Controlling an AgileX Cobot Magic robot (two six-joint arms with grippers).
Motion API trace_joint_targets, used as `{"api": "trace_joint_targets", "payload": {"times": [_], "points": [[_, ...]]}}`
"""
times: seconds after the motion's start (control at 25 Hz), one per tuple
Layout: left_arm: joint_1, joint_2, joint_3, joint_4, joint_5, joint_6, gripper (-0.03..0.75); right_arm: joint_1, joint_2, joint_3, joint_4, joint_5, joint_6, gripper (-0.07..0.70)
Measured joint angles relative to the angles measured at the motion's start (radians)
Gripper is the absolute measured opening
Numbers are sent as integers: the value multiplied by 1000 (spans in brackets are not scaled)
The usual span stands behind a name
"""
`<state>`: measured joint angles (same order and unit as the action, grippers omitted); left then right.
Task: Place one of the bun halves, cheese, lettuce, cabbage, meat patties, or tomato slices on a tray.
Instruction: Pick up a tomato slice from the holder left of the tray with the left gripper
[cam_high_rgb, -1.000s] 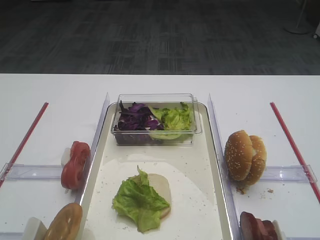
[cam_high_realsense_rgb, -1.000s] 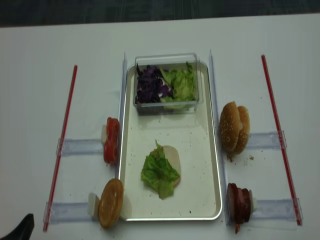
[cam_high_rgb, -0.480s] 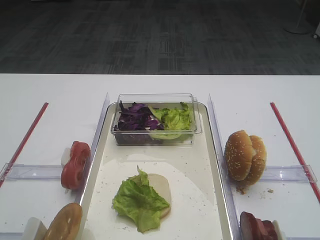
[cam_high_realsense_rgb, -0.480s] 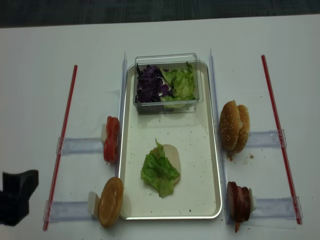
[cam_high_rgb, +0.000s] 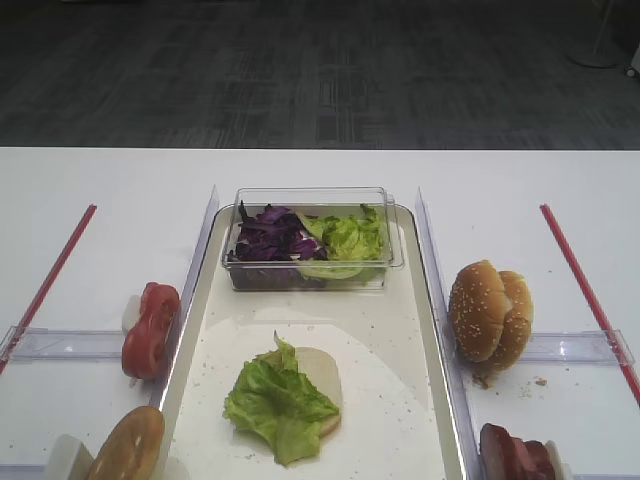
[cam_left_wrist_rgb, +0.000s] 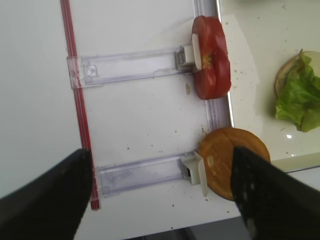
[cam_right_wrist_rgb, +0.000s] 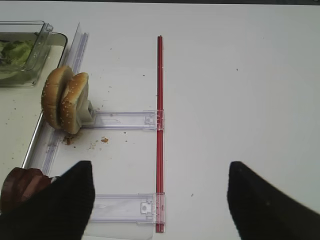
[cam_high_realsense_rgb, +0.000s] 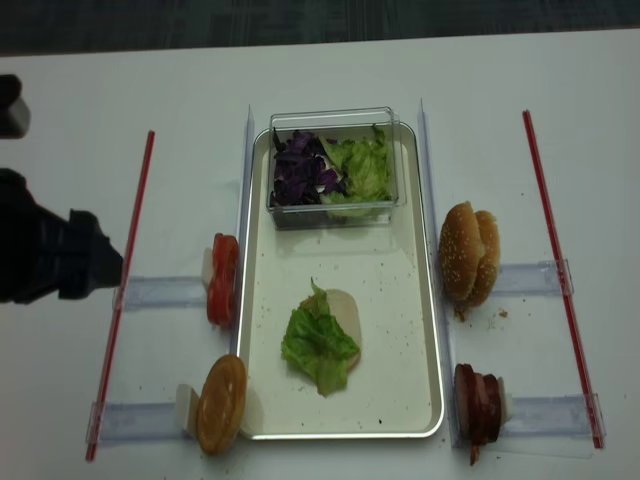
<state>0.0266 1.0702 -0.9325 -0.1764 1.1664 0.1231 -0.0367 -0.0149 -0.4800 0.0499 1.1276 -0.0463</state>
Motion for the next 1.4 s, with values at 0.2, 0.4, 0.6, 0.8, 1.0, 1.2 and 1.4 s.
{"api": "trace_joint_targets", "payload": {"times": [0.2,0.4,0.6,0.8,1.0,1.2,1.4], "points": [[0,205,-81,-7,2,11,524,0,0,0,0,0,0,571],[0,367,-145,-6,2,13,524,0,0,0,0,0,0,571],[0,502,-199,10,-4,13,524,0,0,0,0,0,0,571],[0,587,-238,15,-10,13,515,0,0,0,0,0,0,571],[0,610,-245,15,-21,19,506,0,0,0,0,0,0,571],[0,610,-245,16,-27,21,505,0,0,0,0,0,0,571],[-2,610,-245,16,-27,26,487,0,0,0,0,0,0,571]]}}
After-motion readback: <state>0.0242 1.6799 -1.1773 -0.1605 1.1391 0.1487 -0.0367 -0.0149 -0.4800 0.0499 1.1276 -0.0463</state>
